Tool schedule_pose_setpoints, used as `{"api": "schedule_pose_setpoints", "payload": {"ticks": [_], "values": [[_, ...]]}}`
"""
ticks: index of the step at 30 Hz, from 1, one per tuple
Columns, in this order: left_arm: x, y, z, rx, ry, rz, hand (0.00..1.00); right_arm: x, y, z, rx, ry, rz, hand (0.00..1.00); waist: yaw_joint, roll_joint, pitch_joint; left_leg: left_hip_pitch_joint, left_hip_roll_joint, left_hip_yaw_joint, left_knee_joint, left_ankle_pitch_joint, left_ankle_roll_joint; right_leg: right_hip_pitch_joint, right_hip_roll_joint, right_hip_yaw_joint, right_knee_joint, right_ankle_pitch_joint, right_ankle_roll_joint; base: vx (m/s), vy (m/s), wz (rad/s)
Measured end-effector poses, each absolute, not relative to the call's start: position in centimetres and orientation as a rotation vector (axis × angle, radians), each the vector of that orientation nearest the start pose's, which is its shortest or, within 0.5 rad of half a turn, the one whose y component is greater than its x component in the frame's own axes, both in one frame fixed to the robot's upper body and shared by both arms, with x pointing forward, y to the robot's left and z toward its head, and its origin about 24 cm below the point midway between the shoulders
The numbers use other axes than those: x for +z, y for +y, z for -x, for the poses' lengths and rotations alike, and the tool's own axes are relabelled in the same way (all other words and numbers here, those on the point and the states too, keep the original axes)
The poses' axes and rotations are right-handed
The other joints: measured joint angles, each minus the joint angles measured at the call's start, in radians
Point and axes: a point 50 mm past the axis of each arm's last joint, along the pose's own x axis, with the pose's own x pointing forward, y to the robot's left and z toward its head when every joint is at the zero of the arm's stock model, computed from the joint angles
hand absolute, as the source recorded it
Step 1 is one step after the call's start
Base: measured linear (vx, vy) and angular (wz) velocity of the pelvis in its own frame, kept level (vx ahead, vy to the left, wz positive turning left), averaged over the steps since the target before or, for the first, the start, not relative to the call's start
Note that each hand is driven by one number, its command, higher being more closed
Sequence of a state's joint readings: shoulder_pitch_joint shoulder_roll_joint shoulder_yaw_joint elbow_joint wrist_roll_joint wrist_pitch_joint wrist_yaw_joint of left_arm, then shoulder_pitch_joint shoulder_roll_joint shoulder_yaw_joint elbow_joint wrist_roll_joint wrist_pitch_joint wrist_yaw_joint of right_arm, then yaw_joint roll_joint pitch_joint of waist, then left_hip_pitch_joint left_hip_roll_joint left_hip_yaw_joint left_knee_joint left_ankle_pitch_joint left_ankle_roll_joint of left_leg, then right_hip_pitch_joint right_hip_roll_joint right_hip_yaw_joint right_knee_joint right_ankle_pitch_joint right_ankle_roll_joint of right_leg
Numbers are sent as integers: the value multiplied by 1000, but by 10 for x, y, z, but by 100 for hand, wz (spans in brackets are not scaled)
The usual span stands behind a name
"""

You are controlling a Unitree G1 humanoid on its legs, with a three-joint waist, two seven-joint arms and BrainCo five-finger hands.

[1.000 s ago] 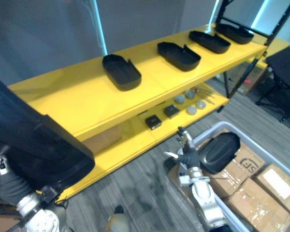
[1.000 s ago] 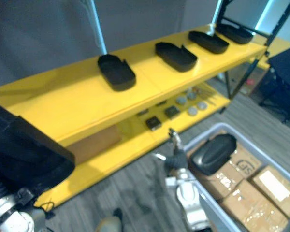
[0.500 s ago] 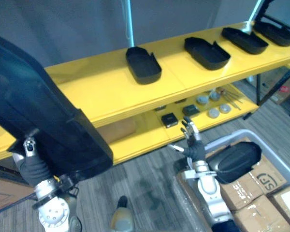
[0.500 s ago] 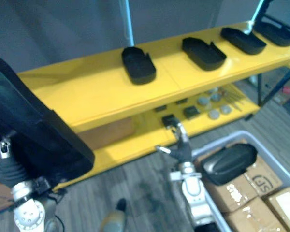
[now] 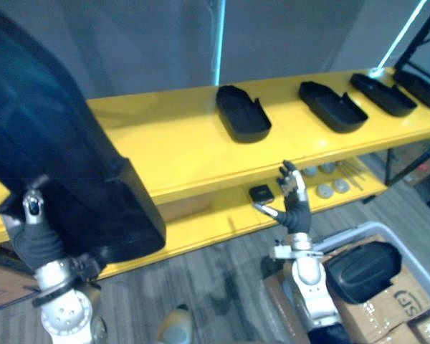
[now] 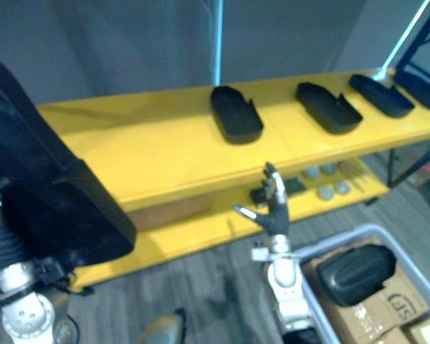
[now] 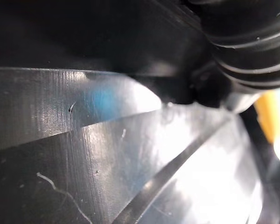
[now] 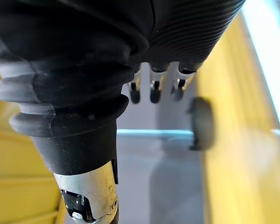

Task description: Walk over and take plastic housings, then place them on the shelf

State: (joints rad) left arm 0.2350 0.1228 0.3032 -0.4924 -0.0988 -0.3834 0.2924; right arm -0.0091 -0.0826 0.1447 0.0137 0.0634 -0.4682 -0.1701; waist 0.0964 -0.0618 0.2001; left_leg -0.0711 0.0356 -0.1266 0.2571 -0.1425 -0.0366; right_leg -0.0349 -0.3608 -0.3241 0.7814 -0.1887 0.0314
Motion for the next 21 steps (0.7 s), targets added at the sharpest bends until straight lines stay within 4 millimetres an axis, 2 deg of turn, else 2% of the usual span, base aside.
{"api": "schedule_pose_setpoints", "payload": {"ticks": [1,2,3,4,5,6,7,8,9,10,11,12,13,14,15,16,18,21], "values": [[151,243,-172,541,-705,-75,100,87,-145,-244,-42,-478,-44,0,-2,7,-1,38,10,-8,-21,0,-1,-22,57,8,-86,-37,-2,259,53,39],[152,242,-179,536,-711,-52,100,94,-155,-244,-57,-512,-24,0,-6,18,-5,48,19,-32,-28,-10,-1,-61,126,56,-214,-48,-1,256,17,45],[152,242,-184,537,-714,-42,100,98,-160,-243,-61,-532,-22,0,-9,23,-5,49,20,-47,-30,-12,-1,-83,157,93,-278,-45,5,243,-54,75],[149,242,-191,545,-699,-25,100,104,-166,-243,-58,-564,-33,0,-24,29,-4,51,20,-78,-41,-12,-2,-116,203,174,-396,-27,33,233,-118,107],[142,243,-196,556,-658,-16,100,108,-167,-242,-42,-579,-58,0,-43,29,-4,53,12,-118,-40,-19,-13,-131,226,228,-490,9,61,238,-148,116],[138,242,-197,559,-632,-11,100,109,-166,-242,-33,-585,-69,0,-50,25,-6,53,4,-138,-40,-25,-22,-132,227,247,-515,32,62,223,-221,131],[131,240,-197,553,-590,-3,100,112,-164,-241,-5,-597,-88,0,-52,2,-20,55,-20,-183,-40,-43,-38,-133,222,270,-532,83,53,304,-378,136],[122,233,-195,541,-546,27,100,114,-160,-241,31,-603,-84,0,-48,14,-32,57,-12,-227,-38,-64,-65,-115,229,241,-525,141,69,306,-389,122],[116,229,-191,538,-519,43,100,113,-158,-241,49,-600,-81,0,-39,37,-44,53,11,-214,-39,-65,-66,-102,246,219,-545,142,60,357,-380,98],[107,223,-186,531,-478,81,100,113,-154,-241,81,-597,-77,0,-24,74,-58,50,56,-183,-43,-59,-78,-69,271,175,-579,148,42,184,-156,62],[104,221,-185,526,-465,95,100,113,-153,-241,94,-593,-78,0,-19,87,-60,50,71,-153,-50,-47,-88,-48,275,150,-596,149,37,278,-220,114],[102,215,-186,513,-457,121,100,113,-151,-241,106,-588,-73,0,-23,103,-69,50,96,-37,-74,-10,-100,4,273,80,-627,145,28,188,-144,130],[104,211,-188,487,-466,136,100,113,-152,-242,97,-589,-73,0,-32,101,-69,49,117,59,-80,2,-86,38,271,37,-642,142,23,254,-205,139],[105,208,-190,464,-473,144,100,113,-154,-242,84,-590,-66,0,-40,105,-71,51,131,125,-85,12,-75,55,270,12,-647,138,16,154,-111,117],[107,203,-193,427,-486,146,100,115,-159,-242,50,-596,-48,0,-48,116,-78,67,144,211,-117,42,-86,72,270,-24,-647,135,12,154,-77,92],[110,200,-195,399,-500,148,100,118,-163,-243,18,-608,-45,0,-46,120,-82,84,139,233,-157,63,-89,78,266,-30,-645,135,12,110,2,64],[112,198,-196,384,-508,145,100,122,-164,-244,-16,-629,-58,0,-43,110,-76,99,126,231,-179,70,-87,87,257,-29,-654,135,13,52,37,9],[114,200,-197,355,-510,100,100,129,-171,-238,-132,-672,-66,0,-55,89,-74,126,102,250,-190,70,-86,114,240,-20,-692,141,24,20,59,-15]]}}
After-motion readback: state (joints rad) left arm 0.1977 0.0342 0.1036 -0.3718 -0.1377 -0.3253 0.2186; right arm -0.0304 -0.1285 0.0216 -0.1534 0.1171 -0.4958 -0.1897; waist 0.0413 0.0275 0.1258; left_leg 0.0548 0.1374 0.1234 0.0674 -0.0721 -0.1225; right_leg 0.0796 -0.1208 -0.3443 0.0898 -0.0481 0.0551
